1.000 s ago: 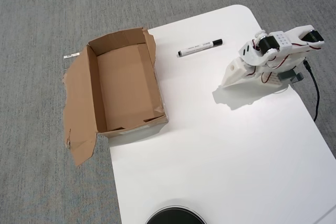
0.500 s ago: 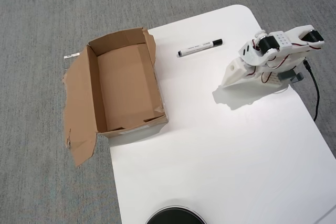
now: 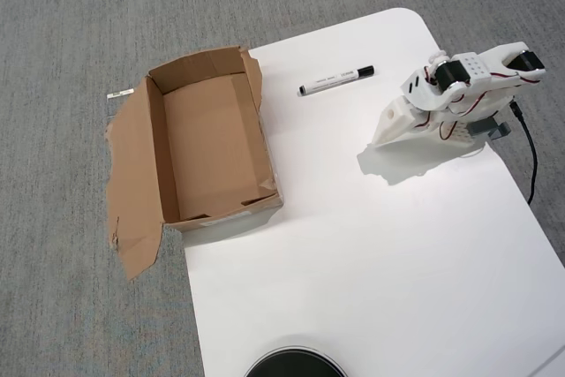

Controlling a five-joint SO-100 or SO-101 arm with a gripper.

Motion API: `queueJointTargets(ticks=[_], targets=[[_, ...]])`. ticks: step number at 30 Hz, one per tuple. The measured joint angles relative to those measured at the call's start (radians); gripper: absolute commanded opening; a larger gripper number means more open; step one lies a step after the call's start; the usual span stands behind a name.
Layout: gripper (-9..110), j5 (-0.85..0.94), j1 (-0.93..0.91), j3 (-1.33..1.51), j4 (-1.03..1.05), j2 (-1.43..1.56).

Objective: Grasp a pen and put it in the box.

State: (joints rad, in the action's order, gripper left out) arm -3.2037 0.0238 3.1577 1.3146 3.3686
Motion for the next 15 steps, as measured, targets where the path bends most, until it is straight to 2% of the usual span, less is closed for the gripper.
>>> queueJointTargets(ticks=[7, 15], targets=[[1, 0.0, 0.0, -0.012, -0.005, 0.0], [1, -0.005, 0.0, -0.192, -0.055, 0.0]])
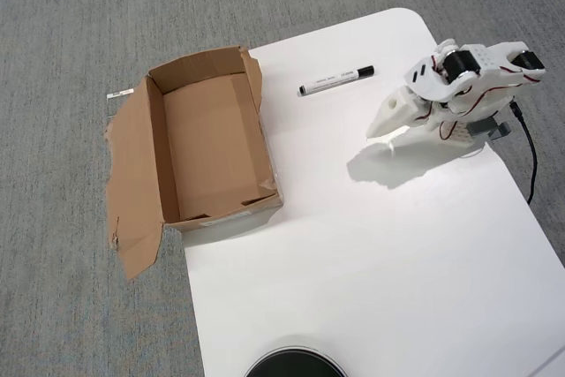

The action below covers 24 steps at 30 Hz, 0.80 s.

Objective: Grasp a pen and put it in the box.

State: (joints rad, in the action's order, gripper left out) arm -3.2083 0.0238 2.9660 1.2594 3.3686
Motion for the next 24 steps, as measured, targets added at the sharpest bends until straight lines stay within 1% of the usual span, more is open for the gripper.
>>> queueJointTargets(ticks=[7, 10, 16, 19, 24], targets=[[1, 0.0, 0.0, -0.158, -0.014, 0.0], [1, 0.0, 0.0, -0.275, -0.014, -0.017], [1, 0.0, -0.006, -0.459, -0.014, -0.181], [1, 0.086, -0.055, -0.597, -0.014, -0.325], [1, 0.239, -0.227, -0.825, -0.014, -0.58]])
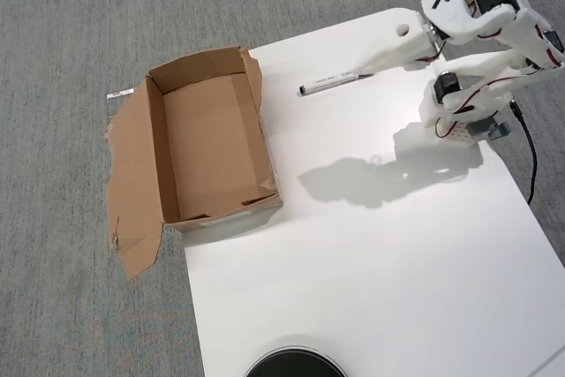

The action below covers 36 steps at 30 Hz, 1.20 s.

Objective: Grasp a pen and put it in the box.

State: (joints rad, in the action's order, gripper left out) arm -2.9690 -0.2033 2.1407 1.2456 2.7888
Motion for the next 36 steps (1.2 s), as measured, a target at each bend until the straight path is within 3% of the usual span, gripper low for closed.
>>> queueJointTargets(ticks=[15, 23, 28, 36], targets=[[1, 0.471, -0.525, -0.354, 0.0, -0.373], [1, 0.759, -0.617, -0.485, -0.014, -0.603], [1, 0.833, -0.627, -0.488, -0.035, -0.643], [1, 1.307, -0.623, -0.497, -0.189, -0.792]])
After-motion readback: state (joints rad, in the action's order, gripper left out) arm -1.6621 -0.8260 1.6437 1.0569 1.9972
